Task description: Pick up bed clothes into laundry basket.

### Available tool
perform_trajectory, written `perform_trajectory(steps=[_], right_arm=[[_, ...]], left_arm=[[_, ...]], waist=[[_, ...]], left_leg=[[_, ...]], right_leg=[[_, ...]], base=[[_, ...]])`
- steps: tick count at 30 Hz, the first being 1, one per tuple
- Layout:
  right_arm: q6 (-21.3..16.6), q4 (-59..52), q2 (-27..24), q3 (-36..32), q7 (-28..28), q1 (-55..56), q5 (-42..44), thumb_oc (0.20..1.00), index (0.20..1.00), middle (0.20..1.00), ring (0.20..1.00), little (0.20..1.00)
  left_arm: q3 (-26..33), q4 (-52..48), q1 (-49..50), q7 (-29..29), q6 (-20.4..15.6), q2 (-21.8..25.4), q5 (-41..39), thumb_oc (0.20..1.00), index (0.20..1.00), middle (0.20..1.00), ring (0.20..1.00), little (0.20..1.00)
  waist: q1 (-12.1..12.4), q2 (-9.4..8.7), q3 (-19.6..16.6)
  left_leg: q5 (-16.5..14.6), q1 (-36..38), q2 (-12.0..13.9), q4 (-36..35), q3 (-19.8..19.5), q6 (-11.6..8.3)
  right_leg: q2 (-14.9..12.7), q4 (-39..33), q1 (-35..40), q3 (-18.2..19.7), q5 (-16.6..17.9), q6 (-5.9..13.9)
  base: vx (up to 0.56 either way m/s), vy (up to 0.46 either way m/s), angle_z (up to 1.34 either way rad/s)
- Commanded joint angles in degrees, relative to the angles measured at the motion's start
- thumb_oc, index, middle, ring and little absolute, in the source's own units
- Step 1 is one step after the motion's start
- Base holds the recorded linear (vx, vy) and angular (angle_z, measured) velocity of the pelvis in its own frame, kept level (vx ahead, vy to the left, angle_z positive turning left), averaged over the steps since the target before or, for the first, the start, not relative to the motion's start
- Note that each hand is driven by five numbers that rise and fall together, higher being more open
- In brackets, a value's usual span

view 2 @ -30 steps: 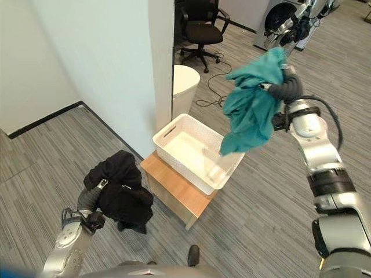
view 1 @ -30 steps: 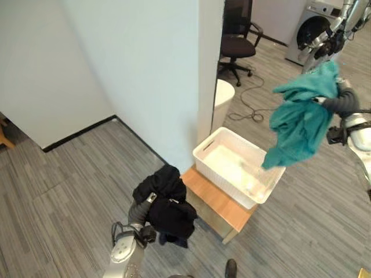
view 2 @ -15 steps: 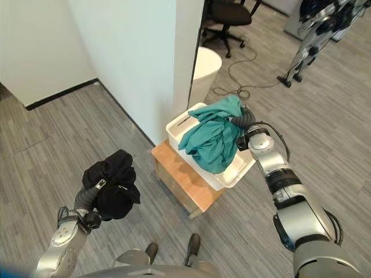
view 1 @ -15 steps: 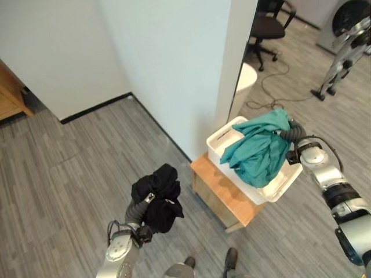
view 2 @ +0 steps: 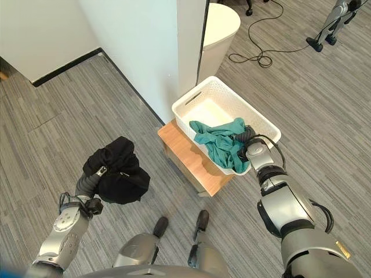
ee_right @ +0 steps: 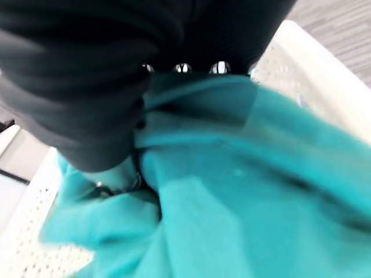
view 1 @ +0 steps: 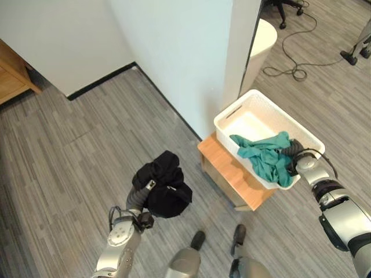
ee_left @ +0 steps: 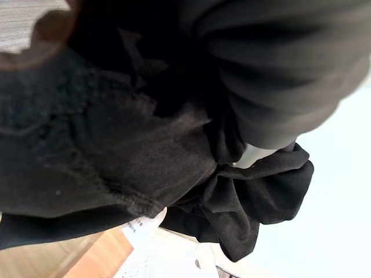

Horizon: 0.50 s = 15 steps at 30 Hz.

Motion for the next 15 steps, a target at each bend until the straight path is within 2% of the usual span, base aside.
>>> perform_trajectory(steps=[1,6,7,8,10,12,14,15], right_arm=[[-1.8,-4.2,-2.6,4.4,1.4,-7.2,-0.7,1.0,1.0,1.0,1.0,1.0],[-1.6,-17.5,-10.2,7.4,3.0,-7.7,-4.5,1.0,1.0,1.0,1.0,1.0],[-1.7,-19.9,-11.6,7.3,3.2,-7.2,-4.5,1.0,1.0,1.0,1.0,1.0],[-2.0,-25.2,-15.2,5.9,3.0,-6.3,-3.7,1.0,1.0,1.0,1.0,1.0],[-2.1,-27.7,-17.2,4.9,2.9,-5.6,-3.8,1.0,1.0,1.0,1.0,1.0],[-3.8,-38.1,-21.6,-0.8,1.9,-0.9,-3.8,1.0,1.0,1.0,1.0,1.0],[-4.4,-41.1,-22.1,-2.8,1.9,1.5,-3.4,1.0,1.0,1.0,1.0,1.0],[-5.8,-47.2,-20.8,-7.9,1.9,7.2,-1.6,1.0,1.0,1.0,1.0,1.0]], left_arm=[[0.7,-4.8,0.4,-0.8,-3.9,2.5,-2.2,0.2,0.2,0.2,0.2,0.2],[2.1,-4.8,0.7,-1.3,-3.8,2.8,-1.6,0.2,0.2,0.2,0.2,0.2],[2.3,-4.8,0.5,-1.3,-3.7,2.8,-1.6,0.2,0.2,0.2,0.2,0.2],[2.8,-5.0,0.0,-1.1,-3.9,2.9,-1.2,0.2,0.2,0.2,0.2,0.2],[2.9,-5.1,-0.2,-1.1,-4.1,2.9,-1.0,0.2,0.2,0.2,0.2,0.2],[3.9,-6.1,-1.5,-0.8,-4.6,2.8,-0.3,0.2,0.2,0.2,0.2,0.2],[4.1,-6.2,-1.9,-0.7,-4.7,2.7,0.0,0.2,0.2,0.2,0.2,0.2],[4.1,-7.0,-2.7,-0.5,-5.0,2.6,0.5,0.2,0.2,0.2,0.2,0.2]], waist=[[0.3,-1.05,-2.5],[-1.6,-1.79,-3.9],[-1.9,-1.79,-4.2],[-2.7,-1.81,-5.1],[-2.9,-1.78,-5.5],[-4.3,-1.32,-7.0],[-4.6,-1.2,-7.4],[-4.8,-0.96,-8.1]], left_leg=[[9.2,-3.8,1.7,-4.7,-0.7,-1.65],[8.7,-2.0,2.4,-5.3,0.7,-2.04],[8.6,-1.6,2.5,-5.4,0.9,-2.06],[8.4,-0.8,2.6,-5.5,1.3,-2.23],[8.2,-0.4,2.6,-5.6,1.4,-2.29],[7.7,0.7,2.6,-5.6,2.1,-2.38],[7.6,1.0,2.6,-5.6,2.2,-2.38],[7.4,1.6,2.6,-5.6,2.3,-2.37]], right_leg=[[-1.3,0.9,4.7,0.0,-4.6,2.85],[-1.3,0.8,5.7,0.5,-4.9,3.05],[-1.4,0.8,6.0,0.5,-5.0,3.1],[-1.5,0.8,6.6,0.4,-5.1,3.2],[-1.5,0.8,6.9,0.3,-5.2,3.24],[-1.9,0.8,7.9,0.4,-5.6,3.43],[-1.9,0.8,8.2,0.4,-5.7,3.43],[-2.0,0.9,8.8,0.4,-5.9,3.43]], base=[[0.01,0.003,-0.03],[0.02,0.005,-0.08],[0.05,-0.002,-0.06],[0.05,0.001,-0.06],[0.04,0.001,-0.09],[0.06,0.001,-0.04],[0.04,-0.001,-0.11],[0.07,0.0,-0.1]])
